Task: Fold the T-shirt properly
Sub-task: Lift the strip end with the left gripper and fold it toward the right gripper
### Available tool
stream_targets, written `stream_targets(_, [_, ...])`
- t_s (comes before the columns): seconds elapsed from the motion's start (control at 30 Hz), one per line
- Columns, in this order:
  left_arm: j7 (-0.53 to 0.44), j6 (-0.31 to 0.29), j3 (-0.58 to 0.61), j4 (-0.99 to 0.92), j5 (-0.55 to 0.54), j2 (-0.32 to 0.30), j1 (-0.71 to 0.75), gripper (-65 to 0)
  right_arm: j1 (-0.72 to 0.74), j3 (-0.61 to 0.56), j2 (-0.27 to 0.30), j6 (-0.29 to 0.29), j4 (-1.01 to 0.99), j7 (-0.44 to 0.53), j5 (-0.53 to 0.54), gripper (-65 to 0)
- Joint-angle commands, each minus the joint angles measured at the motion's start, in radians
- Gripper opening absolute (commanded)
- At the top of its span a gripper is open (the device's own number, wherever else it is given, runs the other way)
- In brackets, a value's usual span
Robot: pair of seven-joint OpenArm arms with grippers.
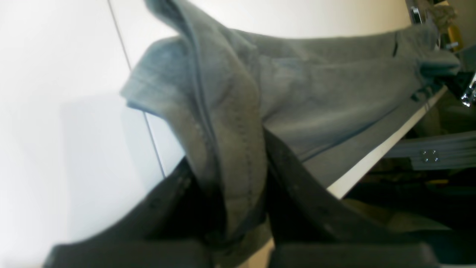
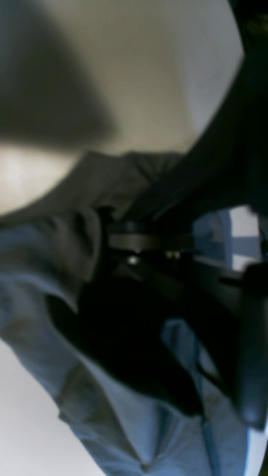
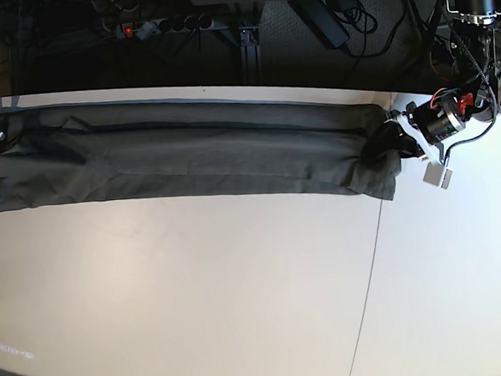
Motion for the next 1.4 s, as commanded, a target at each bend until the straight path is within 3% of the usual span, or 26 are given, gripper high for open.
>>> stream_targets(0.0, [-0.017,0.009,-0.006,0.011,0.001,-0.011,-0.016,-65.0,0.018,0.008,0.027,0.076,0.012,0.025,-0.008,-65.0])
stream_targets(0.4, [-0.017,0.009,-0.006,0.011,0.146,-0.027,-0.122,-65.0,0.123,-0.063,0.028,0.076,0.013,0.024,-0.014,-65.0])
stream_targets(0.63, [-0.002,0.009,-0.006,0.011,0.17,-0.067,-0.23,-65.0,0.127,-0.063,0.031,0.076,0.013,0.016,0.007,-65.0])
stream_targets(0.8, [0.077,0.009,-0.003,0.018,0.15,-0.054,-0.297,-65.0,0.127,-0.063,0.038,0.076,0.014,0.006,0.043,-65.0])
stream_targets(0.93, [0.11,0.009,0.066,0.13,0.128,-0.026,-0.29,-65.0,0.127,-0.063,0.039,0.076,0.014,0.006,0.043,-65.0])
stream_targets(1.03, [0.11,0.071,0.186,0.249,0.187,0.015,-0.29,-65.0,0.127,-0.063,0.039,0.076,0.014,0.007,0.043,-65.0])
stream_targets(1.27, [0.094,0.198,0.457,0.312,0.36,0.182,-0.296,-65.0,0.127,-0.063,0.04,0.076,0.014,0.006,0.039,-65.0])
stream_targets(1.37, [0.083,0.203,0.529,0.312,0.413,0.25,-0.296,-65.0,0.127,-0.063,0.039,0.076,0.014,0.006,0.039,-65.0])
